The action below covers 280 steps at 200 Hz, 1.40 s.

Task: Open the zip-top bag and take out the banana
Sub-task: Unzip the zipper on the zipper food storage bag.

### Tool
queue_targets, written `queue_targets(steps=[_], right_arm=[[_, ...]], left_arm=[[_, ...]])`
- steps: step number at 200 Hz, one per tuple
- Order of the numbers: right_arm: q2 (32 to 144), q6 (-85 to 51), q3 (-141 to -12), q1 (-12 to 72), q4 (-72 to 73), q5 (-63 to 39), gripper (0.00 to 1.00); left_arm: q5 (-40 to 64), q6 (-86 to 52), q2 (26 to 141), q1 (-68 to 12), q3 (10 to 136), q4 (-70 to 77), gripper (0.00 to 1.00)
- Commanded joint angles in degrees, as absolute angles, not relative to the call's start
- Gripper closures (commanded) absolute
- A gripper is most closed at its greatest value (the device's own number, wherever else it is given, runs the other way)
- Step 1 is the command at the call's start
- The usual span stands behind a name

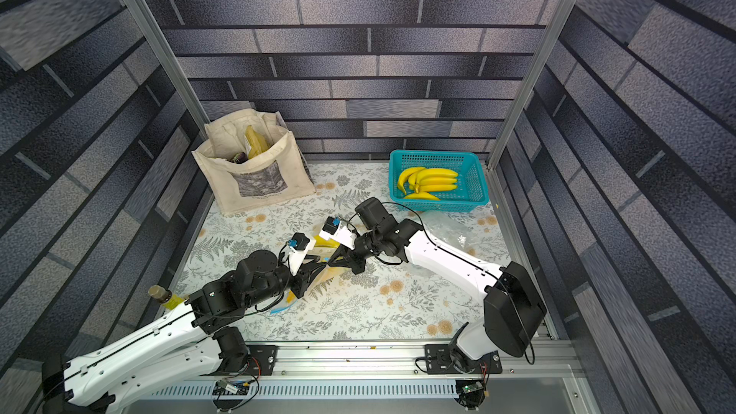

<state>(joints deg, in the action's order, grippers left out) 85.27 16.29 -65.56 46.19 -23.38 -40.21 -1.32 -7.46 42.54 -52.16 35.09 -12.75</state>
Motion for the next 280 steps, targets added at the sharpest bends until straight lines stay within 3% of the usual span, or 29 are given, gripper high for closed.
queue_targets(steps=[1,96,121,222,280], right_arm=[[85.7,16.2,-67.5,45.7,-24.6,-41.0,1.0],[85.7,16.1,-67.5,45.8,-24.3,-40.6,1.0],[85.7,16.2,-67.6,45.8,-24.6,-40.4,1.0],[84.5,14.5,-66.2,45.5,-22.0,-39.2,1.0],[82.6,11.3,-64.8,43.5,-18.5,-42.0,1.0]], left_arm=[[-1.0,-6.5,42.7,-52.6,36.9,-10.5,0.7],[0.2,-6.9,44.0,-52.5,36.4,-9.4,0.75],[0.2,-6.9,43.7,-52.6,36.4,-9.2,0.82],[0.2,-7.2,43.9,-52.5,36.2,-10.0,0.92],[-0.7,-7.8,41.9,-52.6,35.1,-11.3,0.93]])
